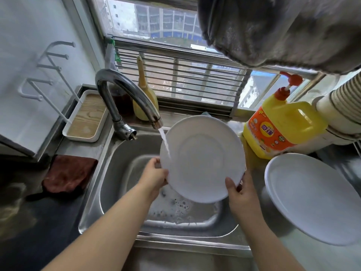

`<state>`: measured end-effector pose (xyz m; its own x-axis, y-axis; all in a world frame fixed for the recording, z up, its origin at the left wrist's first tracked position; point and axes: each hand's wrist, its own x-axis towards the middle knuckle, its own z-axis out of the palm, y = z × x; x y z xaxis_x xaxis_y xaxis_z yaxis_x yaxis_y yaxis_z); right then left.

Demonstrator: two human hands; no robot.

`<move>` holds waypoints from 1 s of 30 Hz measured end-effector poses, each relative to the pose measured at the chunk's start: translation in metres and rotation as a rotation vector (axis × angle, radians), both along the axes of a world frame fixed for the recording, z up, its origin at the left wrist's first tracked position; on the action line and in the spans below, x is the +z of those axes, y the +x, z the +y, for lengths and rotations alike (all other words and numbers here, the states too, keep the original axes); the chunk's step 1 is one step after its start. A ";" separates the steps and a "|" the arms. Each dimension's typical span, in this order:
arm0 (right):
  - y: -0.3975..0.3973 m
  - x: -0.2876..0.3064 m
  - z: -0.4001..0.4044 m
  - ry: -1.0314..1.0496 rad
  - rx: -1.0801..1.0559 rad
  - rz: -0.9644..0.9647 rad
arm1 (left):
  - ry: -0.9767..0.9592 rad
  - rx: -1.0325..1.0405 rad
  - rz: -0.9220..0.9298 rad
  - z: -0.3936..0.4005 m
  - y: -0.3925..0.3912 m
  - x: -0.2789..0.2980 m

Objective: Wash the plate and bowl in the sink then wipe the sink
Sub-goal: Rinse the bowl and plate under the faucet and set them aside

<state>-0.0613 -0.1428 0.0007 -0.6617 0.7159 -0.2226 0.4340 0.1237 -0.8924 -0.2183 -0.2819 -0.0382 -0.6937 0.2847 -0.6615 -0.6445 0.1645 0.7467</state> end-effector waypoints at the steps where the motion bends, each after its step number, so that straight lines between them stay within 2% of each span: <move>1: -0.004 -0.007 0.000 -0.102 -0.033 0.036 | -0.001 0.001 0.060 -0.003 -0.004 0.006; 6: -0.031 -0.047 -0.005 -0.712 -0.211 0.231 | -0.109 -0.046 0.354 -0.032 -0.020 0.026; 8: -0.044 -0.058 -0.013 -0.832 -0.233 0.234 | -0.175 -0.067 0.456 -0.044 -0.021 0.035; 12: -0.060 -0.071 -0.036 -0.930 -0.173 0.105 | -0.306 -0.105 0.575 -0.068 -0.009 0.061; 15: -0.060 -0.068 -0.050 -0.926 -0.061 -0.033 | -0.379 -0.084 0.563 -0.085 0.002 0.078; 19: -0.055 -0.057 -0.055 -0.872 0.060 -0.170 | -0.349 0.060 0.434 -0.100 0.014 0.079; 24: -0.039 -0.019 -0.038 -0.654 0.118 -0.305 | -0.253 0.185 0.168 -0.112 0.030 0.059; 30: -0.017 0.026 -0.007 -0.377 0.151 -0.408 | -0.121 0.157 -0.078 -0.097 0.064 0.048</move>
<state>-0.0780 -0.1501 0.0268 -0.5573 0.4418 -0.7031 0.7548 -0.0832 -0.6506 -0.1539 -0.3787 0.0099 -0.6684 0.0924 -0.7380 -0.7246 0.1430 0.6742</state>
